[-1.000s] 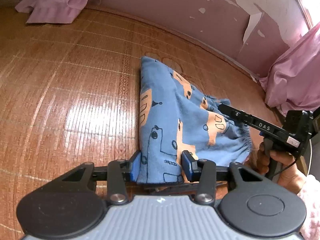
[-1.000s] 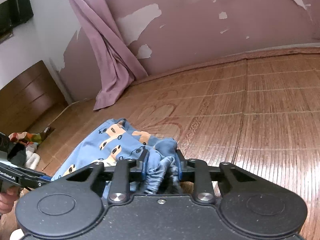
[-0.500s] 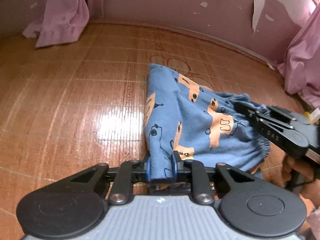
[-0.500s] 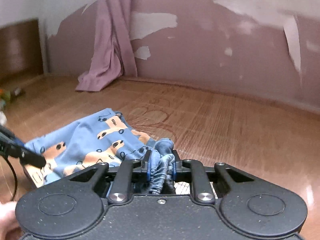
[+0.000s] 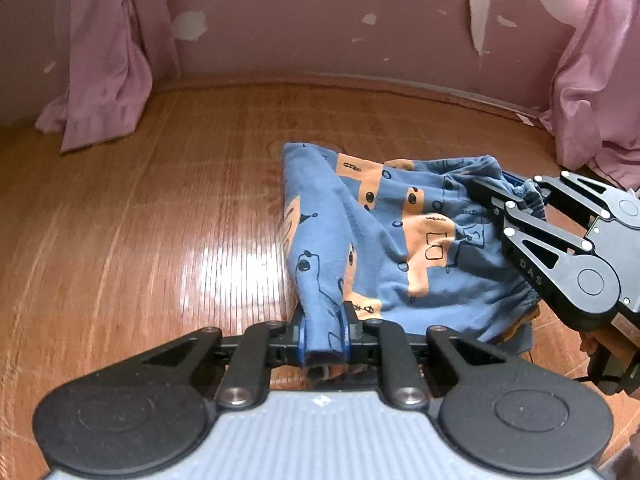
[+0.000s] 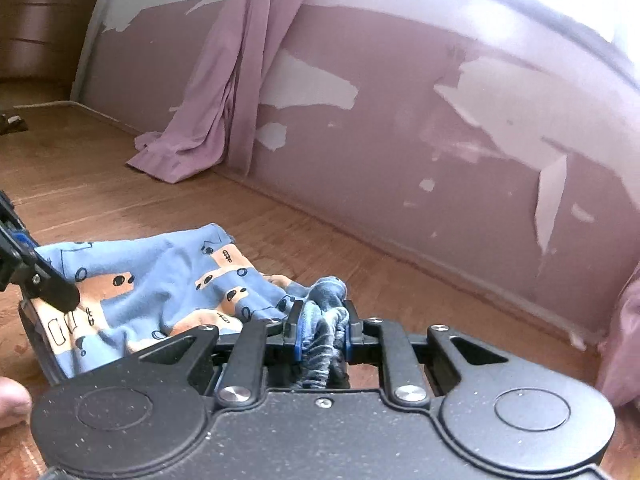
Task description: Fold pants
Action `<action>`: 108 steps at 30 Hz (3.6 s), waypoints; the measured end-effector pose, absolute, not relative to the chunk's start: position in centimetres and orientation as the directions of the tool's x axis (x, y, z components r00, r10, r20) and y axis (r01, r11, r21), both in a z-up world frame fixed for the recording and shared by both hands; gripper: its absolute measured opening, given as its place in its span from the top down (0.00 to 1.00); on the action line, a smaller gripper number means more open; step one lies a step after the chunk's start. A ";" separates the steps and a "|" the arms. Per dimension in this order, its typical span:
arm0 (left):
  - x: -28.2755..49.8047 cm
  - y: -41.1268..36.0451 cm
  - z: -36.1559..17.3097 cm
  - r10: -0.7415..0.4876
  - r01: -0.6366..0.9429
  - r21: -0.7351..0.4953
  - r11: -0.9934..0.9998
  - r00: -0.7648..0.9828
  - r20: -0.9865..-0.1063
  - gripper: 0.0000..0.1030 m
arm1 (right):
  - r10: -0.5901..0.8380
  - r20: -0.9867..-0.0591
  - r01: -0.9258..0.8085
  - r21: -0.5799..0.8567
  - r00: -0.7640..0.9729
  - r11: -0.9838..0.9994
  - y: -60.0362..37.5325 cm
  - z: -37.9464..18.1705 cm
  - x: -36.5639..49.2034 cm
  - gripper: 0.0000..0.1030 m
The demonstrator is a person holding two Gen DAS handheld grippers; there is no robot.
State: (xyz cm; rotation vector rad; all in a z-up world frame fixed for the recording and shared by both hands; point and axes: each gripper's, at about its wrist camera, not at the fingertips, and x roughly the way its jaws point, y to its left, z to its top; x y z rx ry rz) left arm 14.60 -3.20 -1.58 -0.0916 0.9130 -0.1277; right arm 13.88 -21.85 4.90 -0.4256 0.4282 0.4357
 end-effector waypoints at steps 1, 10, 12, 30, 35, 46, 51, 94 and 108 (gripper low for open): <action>14.7 -3.3 -1.4 -0.147 0.074 -0.129 0.989 0.612 -0.777 0.83 | 0.305 -0.466 -0.478 -0.313 0.830 0.821 -21.8 5.0 13.8 0.83; 20.6 -3.4 1.7 -0.135 0.091 -0.100 0.991 0.704 -0.697 0.83 | 0.294 -0.362 -0.444 -0.459 0.885 0.769 -20.7 8.3 20.5 0.83; 22.9 -3.2 1.8 -0.132 0.077 -0.111 0.991 0.730 -0.670 0.83 | 0.301 -0.359 -0.451 -0.474 0.883 0.757 -20.0 9.1 23.9 0.83; 31.9 1.5 -5.9 -0.188 0.026 -0.228 0.973 0.662 -0.726 0.80 | 0.327 -0.591 -0.603 -0.359 0.738 0.712 -18.5 0.6 36.6 0.75; 31.2 2.1 -5.0 -0.208 0.003 -0.279 0.960 0.671 -0.712 0.53 | 0.312 -0.557 -0.553 -0.339 0.770 0.761 -19.4 3.2 35.9 0.60; 23.8 2.2 1.9 -0.110 -0.012 -0.206 0.979 0.812 -0.573 0.00 | 0.301 -0.403 -0.370 -0.102 0.864 0.924 -22.2 12.2 25.4 0.01; 19.9 1.2 4.0 -0.076 -0.011 -0.158 0.987 0.842 -0.534 0.00 | 0.275 -0.373 -0.310 -0.035 0.886 0.950 -23.0 14.0 19.6 0.01; 11.6 0.5 0.4 -0.027 -0.008 -0.061 0.998 0.836 -0.549 0.00 | 0.263 -0.479 -0.272 0.051 0.838 0.961 -23.5 9.6 10.6 0.01; 11.6 -0.2 0.3 -0.031 0.022 -0.022 1.000 0.817 -0.576 0.00 | 0.279 -0.489 -0.288 0.058 0.827 0.956 -23.6 9.6 10.7 0.01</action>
